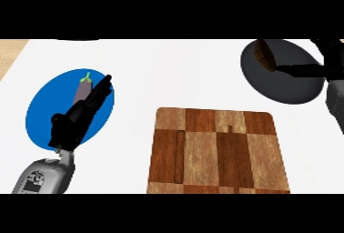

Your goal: Pick the croissant from the cutting board and place it in the pan

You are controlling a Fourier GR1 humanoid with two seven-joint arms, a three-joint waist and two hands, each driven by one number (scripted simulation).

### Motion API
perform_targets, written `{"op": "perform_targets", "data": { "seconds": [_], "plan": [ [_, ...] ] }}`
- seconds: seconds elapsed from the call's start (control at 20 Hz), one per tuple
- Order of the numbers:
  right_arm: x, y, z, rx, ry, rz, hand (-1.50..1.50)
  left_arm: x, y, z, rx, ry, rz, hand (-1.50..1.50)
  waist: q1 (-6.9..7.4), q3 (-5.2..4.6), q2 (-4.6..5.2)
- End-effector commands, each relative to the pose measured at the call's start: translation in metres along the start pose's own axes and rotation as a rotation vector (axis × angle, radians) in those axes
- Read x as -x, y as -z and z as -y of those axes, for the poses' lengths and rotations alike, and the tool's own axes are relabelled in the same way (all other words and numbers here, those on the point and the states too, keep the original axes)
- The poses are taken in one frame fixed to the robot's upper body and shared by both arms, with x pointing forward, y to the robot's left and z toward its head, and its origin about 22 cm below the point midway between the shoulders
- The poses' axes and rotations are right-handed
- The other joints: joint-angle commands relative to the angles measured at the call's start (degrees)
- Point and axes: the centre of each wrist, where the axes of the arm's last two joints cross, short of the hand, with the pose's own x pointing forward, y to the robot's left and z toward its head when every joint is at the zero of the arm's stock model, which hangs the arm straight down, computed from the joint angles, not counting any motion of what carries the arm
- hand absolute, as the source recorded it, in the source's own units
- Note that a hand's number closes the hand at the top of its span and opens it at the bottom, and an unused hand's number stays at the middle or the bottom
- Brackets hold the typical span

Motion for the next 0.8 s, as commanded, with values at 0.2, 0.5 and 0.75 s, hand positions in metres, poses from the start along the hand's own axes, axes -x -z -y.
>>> {"op": "perform_targets", "data": {
  "seconds": [0.2,0.5,0.75],
  "plan": [
    [0.033,-0.026,0.052,-0.096,0.152,0.06,-1.5,0.006,0.003,-0.003,-0.012,0.004,-0.006,0.0,-1.06,-0.05,-0.28],
    [0.063,-0.055,0.078,-0.077,0.184,0.163,-1.5,0.005,-0.01,-0.001,-0.017,-0.003,-0.018,0.0,-1.29,-0.04,-0.75],
    [0.075,-0.071,0.096,-0.101,0.222,0.153,-1.5,0.016,-0.004,-0.006,-0.032,0.007,-0.039,0.0,-2.49,-0.16,-1.15]
  ]
}}
